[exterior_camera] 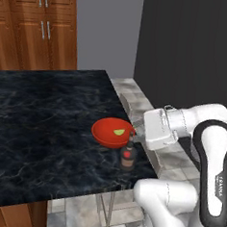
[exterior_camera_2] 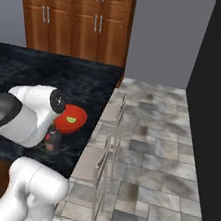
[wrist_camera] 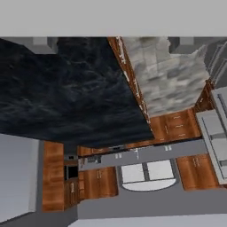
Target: There is a bowl on the dining counter. Grab a lemon wedge from the fridge and place it in the bowl. Then get the liquor bottle and glass cup from the cabinet and place them next to the bowl.
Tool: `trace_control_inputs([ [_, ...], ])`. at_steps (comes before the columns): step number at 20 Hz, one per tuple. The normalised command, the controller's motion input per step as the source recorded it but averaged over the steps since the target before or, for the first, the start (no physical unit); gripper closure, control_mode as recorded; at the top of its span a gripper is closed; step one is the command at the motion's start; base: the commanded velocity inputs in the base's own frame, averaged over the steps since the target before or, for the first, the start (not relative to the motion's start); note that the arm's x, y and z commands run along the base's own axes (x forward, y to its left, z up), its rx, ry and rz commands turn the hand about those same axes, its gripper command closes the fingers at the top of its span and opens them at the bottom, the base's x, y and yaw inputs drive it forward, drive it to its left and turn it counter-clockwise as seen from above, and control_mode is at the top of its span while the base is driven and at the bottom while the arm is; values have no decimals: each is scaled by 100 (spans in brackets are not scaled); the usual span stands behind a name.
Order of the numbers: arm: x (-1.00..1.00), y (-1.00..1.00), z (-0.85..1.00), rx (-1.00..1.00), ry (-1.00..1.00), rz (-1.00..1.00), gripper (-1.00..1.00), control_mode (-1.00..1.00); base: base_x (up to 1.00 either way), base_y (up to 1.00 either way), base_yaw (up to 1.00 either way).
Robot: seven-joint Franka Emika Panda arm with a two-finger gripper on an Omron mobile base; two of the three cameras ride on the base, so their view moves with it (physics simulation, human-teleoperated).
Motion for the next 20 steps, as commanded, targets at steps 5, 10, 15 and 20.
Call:
trace_control_inputs([
  [5,-49,3,12,-11,5,-33,-100,-100,0,0,0],
  [10,-52,23,-25,-17,-1,-20,-100,-100,0,0,0],
  [15,-28,42,-39,-24,0,-7,-100,-100,0,0,0],
  [20,-18,11,-20,-12,0,1,-100,-100,0,0,0],
])
